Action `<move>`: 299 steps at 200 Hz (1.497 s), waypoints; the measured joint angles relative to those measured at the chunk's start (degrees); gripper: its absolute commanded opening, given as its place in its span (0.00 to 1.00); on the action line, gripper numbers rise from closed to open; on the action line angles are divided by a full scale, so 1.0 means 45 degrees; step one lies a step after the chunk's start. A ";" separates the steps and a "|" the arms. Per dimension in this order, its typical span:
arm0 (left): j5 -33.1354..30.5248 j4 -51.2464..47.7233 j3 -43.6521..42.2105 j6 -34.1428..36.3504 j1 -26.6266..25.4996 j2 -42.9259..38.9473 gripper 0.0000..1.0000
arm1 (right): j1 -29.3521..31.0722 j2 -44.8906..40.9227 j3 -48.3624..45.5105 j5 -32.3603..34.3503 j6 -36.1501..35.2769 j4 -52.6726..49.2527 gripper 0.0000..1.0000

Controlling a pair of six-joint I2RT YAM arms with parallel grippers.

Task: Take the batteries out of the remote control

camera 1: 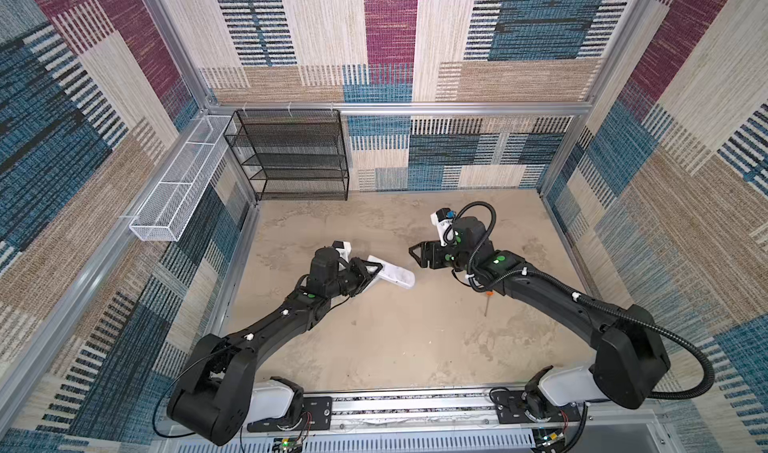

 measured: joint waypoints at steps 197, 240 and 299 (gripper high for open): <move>-0.0340 0.2846 -0.0607 -0.1035 0.0015 -0.0753 0.00 | -0.0680 0.0777 -0.1443 -0.4401 0.3531 0.3118 0.33; -0.0641 0.2739 -0.0607 -0.1025 0.0053 -0.0753 0.00 | -0.0763 0.0777 -0.1491 -0.4211 0.3580 0.3254 0.25; -0.0656 0.2618 -0.0612 -0.0996 0.0053 -0.0714 0.00 | -0.0894 0.0656 -0.1491 -0.4250 0.3473 0.3211 0.21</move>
